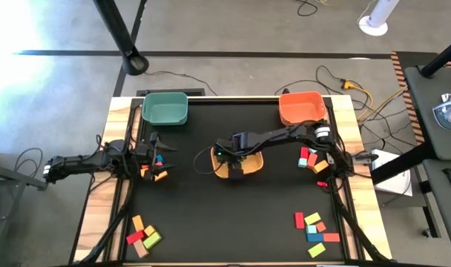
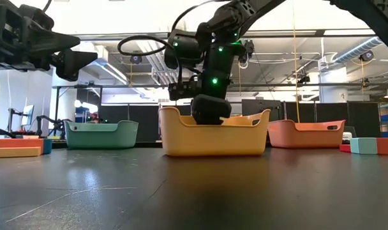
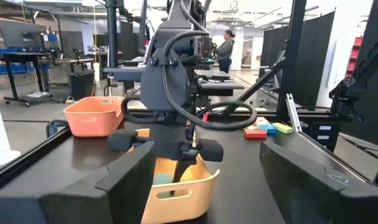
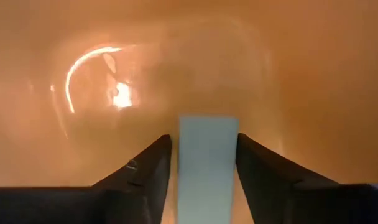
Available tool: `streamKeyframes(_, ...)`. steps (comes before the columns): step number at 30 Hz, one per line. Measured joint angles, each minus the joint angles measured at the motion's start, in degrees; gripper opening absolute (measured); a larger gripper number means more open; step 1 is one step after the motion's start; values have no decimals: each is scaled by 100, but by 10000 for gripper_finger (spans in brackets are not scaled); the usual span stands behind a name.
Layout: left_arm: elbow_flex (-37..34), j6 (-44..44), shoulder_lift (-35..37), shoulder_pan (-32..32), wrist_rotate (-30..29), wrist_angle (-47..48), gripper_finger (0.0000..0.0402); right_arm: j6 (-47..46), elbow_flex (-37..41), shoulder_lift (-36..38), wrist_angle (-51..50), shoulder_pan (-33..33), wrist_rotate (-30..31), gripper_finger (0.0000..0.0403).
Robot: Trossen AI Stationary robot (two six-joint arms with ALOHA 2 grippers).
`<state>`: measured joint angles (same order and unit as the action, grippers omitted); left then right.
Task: Sort blocks by size
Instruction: Put the light blue thin block into the yellow bin, then put the red thin block into the yellow bin
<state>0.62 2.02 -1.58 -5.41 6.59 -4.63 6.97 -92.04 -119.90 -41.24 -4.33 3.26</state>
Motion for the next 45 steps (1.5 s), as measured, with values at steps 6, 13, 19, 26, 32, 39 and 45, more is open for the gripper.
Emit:
streamKeyframes(6, 0, 0, 0, 2, 0, -4, 274, -244, -47, 308, -69, 135, -31, 214)
streamKeyframes(13, 0, 2, 0, 2, 0, -4, 274, -547, -60, 1287, -358, 666, 519, 252)
streamKeyframes(19, 0, 0, -2, 0, 0, -2, 274, -1359, -25, 1866, -520, 1598, 1071, 252)
streamKeyframes(26, 0, 0, -9, 0, 0, -2, 274, -2876, 8, 2002, -1367, 2873, 1472, 238)
streamKeyframes(32, 0, 0, -9, 1, 0, -2, 274, -5191, 64, 1963, -2886, 3797, 1014, 247)
streamKeyframes(39, 0, 1, -31, 1, 0, -2, 274, -7872, 495, 1837, -2923, 4981, -281, 275)
streamKeyframes(45, 0, 1, -26, 0, 0, -6, 274, -8893, 544, 1553, -2888, 5722, -504, 303)
